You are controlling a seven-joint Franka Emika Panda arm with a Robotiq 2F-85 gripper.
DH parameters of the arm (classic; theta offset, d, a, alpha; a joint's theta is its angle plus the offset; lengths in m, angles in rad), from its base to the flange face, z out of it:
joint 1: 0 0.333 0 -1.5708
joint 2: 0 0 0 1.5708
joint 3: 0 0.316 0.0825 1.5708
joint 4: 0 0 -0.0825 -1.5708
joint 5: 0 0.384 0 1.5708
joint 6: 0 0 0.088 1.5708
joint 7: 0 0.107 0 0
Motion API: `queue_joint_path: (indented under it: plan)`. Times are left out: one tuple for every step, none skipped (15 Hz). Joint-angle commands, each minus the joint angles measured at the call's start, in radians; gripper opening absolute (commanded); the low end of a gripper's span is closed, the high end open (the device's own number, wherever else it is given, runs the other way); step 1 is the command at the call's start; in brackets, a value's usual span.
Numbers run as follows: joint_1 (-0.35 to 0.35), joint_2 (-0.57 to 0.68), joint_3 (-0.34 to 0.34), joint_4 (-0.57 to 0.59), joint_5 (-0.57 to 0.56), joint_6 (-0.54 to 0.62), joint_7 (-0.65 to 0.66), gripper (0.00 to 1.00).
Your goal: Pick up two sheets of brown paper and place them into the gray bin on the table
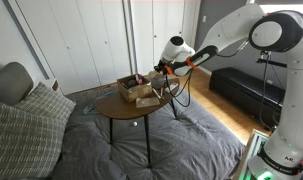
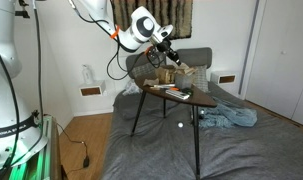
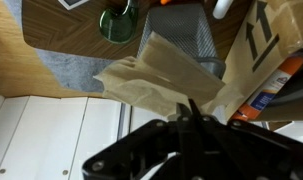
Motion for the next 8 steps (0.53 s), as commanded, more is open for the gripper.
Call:
queue_joint_path:
  plan:
    - [-0.021, 0.050, 0.041, 0.077, 0.064, -0.036, -0.078, 0.00]
    - [-0.022, 0.066, 0.045, 0.096, 0.072, -0.047, -0.089, 0.00]
    - [-0.024, 0.080, 0.051, 0.110, 0.083, -0.055, -0.103, 0.00]
    - [-0.025, 0.098, 0.055, 0.127, 0.094, -0.068, -0.118, 0.00]
    - [0.075, 0.111, -0.054, 0.136, 0.201, -0.055, -0.196, 0.00]
    - [0.084, 0.126, -0.063, 0.148, 0.244, -0.060, -0.229, 0.00]
    - [0.103, 0.144, -0.086, 0.164, 0.300, -0.063, -0.277, 0.00]
    - [0.118, 0.161, -0.103, 0.178, 0.350, -0.070, -0.320, 0.00]
